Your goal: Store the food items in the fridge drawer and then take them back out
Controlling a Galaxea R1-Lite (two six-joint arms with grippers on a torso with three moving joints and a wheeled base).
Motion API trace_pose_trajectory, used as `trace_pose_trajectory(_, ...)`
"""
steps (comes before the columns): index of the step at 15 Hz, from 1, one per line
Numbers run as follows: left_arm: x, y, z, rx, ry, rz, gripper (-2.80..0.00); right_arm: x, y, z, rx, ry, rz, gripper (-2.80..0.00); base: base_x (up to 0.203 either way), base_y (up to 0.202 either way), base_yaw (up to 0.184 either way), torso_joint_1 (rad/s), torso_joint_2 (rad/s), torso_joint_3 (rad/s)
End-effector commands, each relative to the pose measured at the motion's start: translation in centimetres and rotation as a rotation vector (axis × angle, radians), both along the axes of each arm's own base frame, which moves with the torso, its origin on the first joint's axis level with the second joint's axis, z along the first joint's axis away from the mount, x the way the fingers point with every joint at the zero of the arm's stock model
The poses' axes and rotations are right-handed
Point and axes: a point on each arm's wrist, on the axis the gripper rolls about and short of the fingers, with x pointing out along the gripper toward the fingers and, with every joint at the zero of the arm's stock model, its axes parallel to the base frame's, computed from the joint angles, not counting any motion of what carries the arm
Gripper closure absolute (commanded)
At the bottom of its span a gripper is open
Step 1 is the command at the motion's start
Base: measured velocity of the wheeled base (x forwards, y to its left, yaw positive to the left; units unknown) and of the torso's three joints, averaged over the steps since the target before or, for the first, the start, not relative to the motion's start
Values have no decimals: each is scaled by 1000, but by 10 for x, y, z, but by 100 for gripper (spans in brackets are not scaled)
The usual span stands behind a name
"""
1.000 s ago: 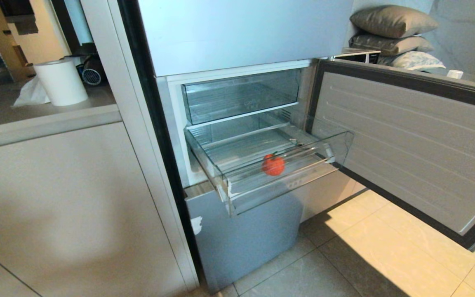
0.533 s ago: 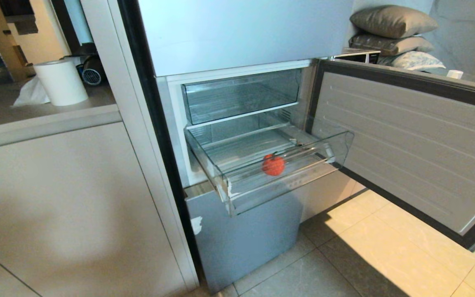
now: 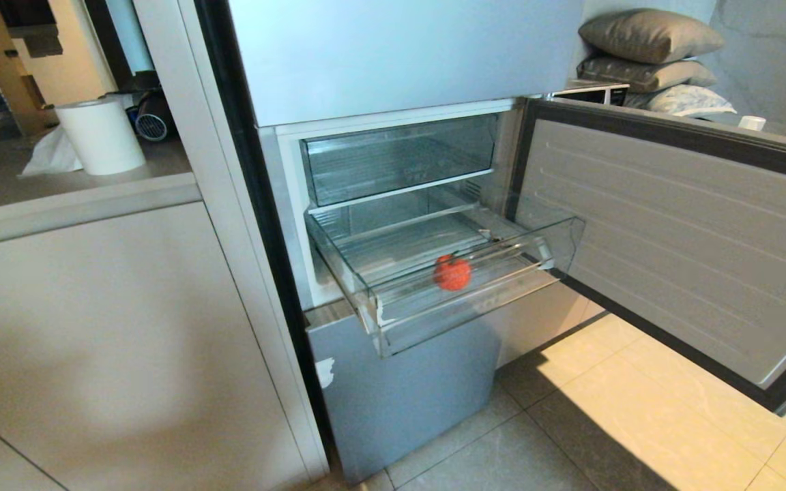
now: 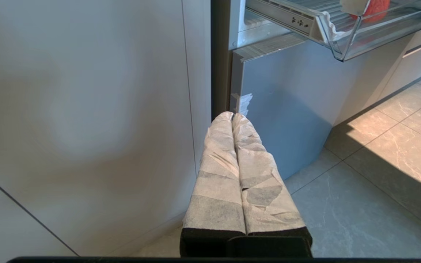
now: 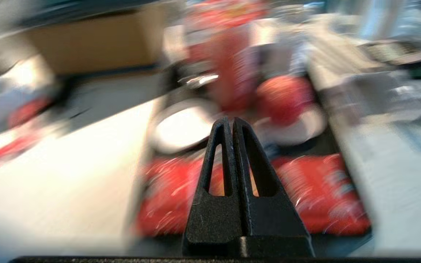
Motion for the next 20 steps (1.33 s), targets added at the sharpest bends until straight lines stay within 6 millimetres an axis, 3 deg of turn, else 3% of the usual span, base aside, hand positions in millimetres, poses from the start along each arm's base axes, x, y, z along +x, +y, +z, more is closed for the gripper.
trace_pose_trajectory(1,0,0,0,0,2,1,0,5,81,12,-97,-46,190,0,0,0,0,0,0,0)
trace_pose_trajectory(5,0,0,0,0,1,0,0,17,177,-12,-100,-81,658,0,0,0,0,0,0,0)
trace_pose_trajectory(7,0,0,0,0,1,1,0,-3,216,-33,-94,-85,914,0,0,0,0,0,0,0)
trace_pose_trajectory(8,0,0,0,0,2,1,0,-19,226,-43,-100,-78,979,0,0,0,0,0,0,0)
trace_pose_trajectory(10,0,0,0,0,3,1,0,-51,233,-67,-91,-16,1006,0,0,0,0,0,0,0)
trace_pose_trajectory(13,0,0,0,0,1,1,0,-84,233,-102,-101,32,1021,0,0,0,0,0,0,0)
trace_pose_trajectory(17,0,0,0,0,2,1,0,-90,232,-132,-91,272,1089,0,0,0,0,0,0,0)
trace_pose_trajectory(20,0,0,0,0,2,1,0,-91,233,-133,-154,301,1161,0,0,0,0,0,0,0)
